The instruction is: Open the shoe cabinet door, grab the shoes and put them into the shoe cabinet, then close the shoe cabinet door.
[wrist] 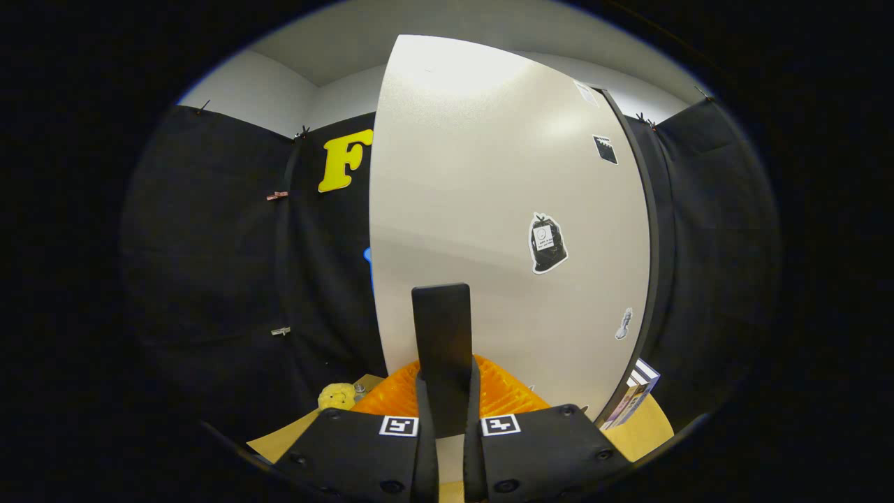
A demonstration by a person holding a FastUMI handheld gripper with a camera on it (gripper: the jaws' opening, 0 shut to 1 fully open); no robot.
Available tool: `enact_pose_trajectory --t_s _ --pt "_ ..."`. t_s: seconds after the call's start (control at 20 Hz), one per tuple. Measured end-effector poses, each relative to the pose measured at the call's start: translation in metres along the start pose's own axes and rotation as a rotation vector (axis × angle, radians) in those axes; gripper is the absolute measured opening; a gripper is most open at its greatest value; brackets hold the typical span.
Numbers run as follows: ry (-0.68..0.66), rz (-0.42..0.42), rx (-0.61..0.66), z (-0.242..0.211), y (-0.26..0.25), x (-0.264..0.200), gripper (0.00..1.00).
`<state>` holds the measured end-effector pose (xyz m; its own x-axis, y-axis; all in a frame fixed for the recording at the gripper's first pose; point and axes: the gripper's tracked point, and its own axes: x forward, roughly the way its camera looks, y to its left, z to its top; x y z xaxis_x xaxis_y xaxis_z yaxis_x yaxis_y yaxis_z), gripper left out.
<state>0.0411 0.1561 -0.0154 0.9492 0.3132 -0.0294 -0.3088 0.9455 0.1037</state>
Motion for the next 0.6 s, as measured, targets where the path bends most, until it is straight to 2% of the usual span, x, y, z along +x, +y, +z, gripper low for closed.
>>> enact_pose_trajectory --t_s 0.3,0.6 --pt "0.006 -0.012 -0.005 0.004 -0.032 -0.047 0.18" --pt "0.031 -0.087 -0.012 0.008 -0.077 -0.091 0.17"
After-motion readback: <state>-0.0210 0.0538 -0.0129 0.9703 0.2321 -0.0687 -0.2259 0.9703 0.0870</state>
